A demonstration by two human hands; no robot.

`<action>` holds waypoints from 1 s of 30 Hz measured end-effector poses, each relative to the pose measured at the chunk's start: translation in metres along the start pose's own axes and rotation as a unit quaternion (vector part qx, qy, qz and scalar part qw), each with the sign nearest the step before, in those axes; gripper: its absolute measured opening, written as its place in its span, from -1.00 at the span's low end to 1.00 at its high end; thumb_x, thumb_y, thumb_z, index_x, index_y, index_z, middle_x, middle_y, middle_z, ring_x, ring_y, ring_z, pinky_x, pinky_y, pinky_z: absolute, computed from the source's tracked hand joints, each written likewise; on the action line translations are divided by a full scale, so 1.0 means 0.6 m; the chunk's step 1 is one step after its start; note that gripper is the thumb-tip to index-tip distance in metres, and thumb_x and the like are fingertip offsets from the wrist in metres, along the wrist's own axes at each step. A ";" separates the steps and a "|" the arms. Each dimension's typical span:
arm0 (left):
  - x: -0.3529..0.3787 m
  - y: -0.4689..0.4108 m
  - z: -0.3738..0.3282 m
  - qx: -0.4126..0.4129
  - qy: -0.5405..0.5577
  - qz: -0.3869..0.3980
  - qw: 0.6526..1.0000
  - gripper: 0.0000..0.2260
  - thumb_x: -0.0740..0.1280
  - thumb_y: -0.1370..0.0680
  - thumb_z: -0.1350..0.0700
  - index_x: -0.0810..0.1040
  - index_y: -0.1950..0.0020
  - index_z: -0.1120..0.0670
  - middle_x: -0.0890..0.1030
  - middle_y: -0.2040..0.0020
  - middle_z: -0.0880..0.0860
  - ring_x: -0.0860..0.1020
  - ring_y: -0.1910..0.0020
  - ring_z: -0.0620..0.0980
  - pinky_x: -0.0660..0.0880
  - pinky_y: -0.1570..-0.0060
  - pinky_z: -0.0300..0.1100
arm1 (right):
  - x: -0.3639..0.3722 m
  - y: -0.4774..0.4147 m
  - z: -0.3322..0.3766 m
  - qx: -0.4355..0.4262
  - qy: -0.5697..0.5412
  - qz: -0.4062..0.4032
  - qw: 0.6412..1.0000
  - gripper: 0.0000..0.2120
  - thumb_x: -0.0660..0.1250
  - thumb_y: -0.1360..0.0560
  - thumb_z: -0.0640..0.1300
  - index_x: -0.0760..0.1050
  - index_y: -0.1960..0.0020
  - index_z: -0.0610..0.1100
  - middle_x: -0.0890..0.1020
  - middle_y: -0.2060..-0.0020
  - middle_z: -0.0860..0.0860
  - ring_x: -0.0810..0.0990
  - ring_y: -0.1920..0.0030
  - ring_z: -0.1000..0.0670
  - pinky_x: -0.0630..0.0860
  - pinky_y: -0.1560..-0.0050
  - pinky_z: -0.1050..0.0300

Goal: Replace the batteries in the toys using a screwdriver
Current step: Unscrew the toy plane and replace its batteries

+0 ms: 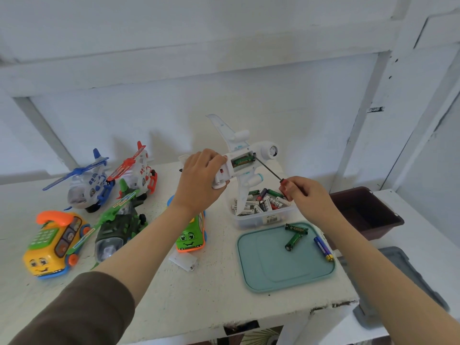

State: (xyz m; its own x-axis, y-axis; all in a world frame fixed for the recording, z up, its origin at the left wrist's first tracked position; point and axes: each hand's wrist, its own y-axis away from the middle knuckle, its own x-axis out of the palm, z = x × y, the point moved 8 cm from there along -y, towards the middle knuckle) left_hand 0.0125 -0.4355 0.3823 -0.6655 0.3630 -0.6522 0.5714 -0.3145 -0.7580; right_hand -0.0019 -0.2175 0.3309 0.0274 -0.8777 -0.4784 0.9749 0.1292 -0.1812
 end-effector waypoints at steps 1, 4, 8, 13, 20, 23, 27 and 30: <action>-0.001 0.000 0.000 -0.002 -0.004 0.000 1.000 -0.68 0.39 -0.41 0.06 0.39 -0.09 0.07 0.54 0.06 0.15 0.51 0.17 0.15 0.28 0.11 -0.17 | -0.001 0.002 0.002 -0.005 0.012 0.003 1.000 -0.80 0.21 -0.61 -0.15 0.55 0.13 -0.03 0.64 0.19 -0.21 0.58 0.10 -0.23 0.46 0.09 0.08; -0.005 0.001 0.000 -0.001 -0.021 -0.002 1.000 -0.71 0.33 -0.42 0.03 0.38 -0.08 0.07 0.54 0.08 0.15 0.51 0.20 0.15 0.30 0.13 -0.16 | -0.002 0.008 0.006 -0.014 0.034 -0.002 0.999 -0.82 0.21 -0.61 -0.14 0.56 0.10 -0.09 0.62 0.24 -0.16 0.50 0.25 -0.06 0.36 0.25 0.28; -0.003 -0.002 -0.009 -0.003 -0.067 0.003 0.998 -0.59 0.54 -0.20 0.32 0.50 0.02 0.18 0.53 0.16 0.17 0.48 0.28 0.16 0.24 0.18 -0.18 | -0.004 0.010 -0.001 0.004 0.083 -0.052 0.995 -0.76 0.20 -0.62 -0.11 0.56 0.09 -0.21 0.60 0.27 -0.12 0.45 0.30 0.00 0.29 0.35 0.37; 0.005 -0.006 -0.026 0.021 -0.125 0.000 0.992 -0.66 0.47 -0.15 0.41 0.55 0.12 0.22 0.51 0.18 0.16 0.42 0.31 0.14 0.22 0.22 -0.12 | 0.009 0.016 0.004 0.021 0.082 -0.052 0.995 -0.75 0.20 -0.62 -0.10 0.53 0.14 -0.21 0.46 0.42 0.03 0.39 0.39 0.09 0.30 0.37 0.39; -0.009 0.004 -0.035 0.054 -0.040 -0.038 0.997 -0.49 0.55 -0.20 0.34 0.43 -0.07 0.16 0.57 0.11 0.21 0.36 0.13 0.06 0.29 0.10 -0.12 | 0.021 0.019 0.050 -0.036 0.087 -0.019 0.995 -0.76 0.24 -0.60 -0.11 0.57 0.17 -0.17 0.41 0.47 0.08 0.35 0.43 0.13 0.31 0.36 0.39; -0.012 0.008 -0.028 0.035 -0.019 -0.043 0.998 -0.45 0.58 -0.22 0.30 0.41 -0.10 0.13 0.58 0.08 0.21 0.41 0.10 0.08 0.31 0.05 -0.12 | 0.023 0.015 0.065 -0.059 0.104 -0.005 0.993 -0.72 0.25 -0.59 -0.10 0.60 0.16 -0.24 0.40 0.49 0.05 0.35 0.45 0.13 0.28 0.37 0.35; -0.018 0.001 -0.037 0.035 -0.023 -0.053 0.998 -0.48 0.56 -0.22 0.31 0.41 -0.08 0.14 0.56 0.11 0.20 0.38 0.12 0.06 0.30 0.07 -0.13 | 0.038 0.016 0.076 -0.064 0.096 -0.008 0.993 -0.72 0.26 -0.59 -0.09 0.55 0.20 -0.23 0.48 0.46 -0.01 0.37 0.43 0.11 0.28 0.37 0.33; -0.017 -0.006 -0.042 0.020 -0.050 -0.055 0.997 -0.52 0.52 -0.20 0.36 0.40 -0.01 0.15 0.52 0.15 0.18 0.33 0.18 0.04 0.25 0.13 -0.16 | 0.056 0.024 0.083 -0.060 0.095 -0.043 0.993 -0.75 0.23 -0.60 -0.09 0.48 0.20 -0.19 0.44 0.43 0.08 0.38 0.39 0.15 0.29 0.35 0.28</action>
State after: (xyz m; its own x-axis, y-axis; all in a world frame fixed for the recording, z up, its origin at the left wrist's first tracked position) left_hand 0.0291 -0.4161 0.3918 -0.7688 0.3093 -0.5597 0.4734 -0.3131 -0.8233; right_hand 0.0239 -0.2680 0.3550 -0.1072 -0.7868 -0.6078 0.9386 0.1216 -0.3229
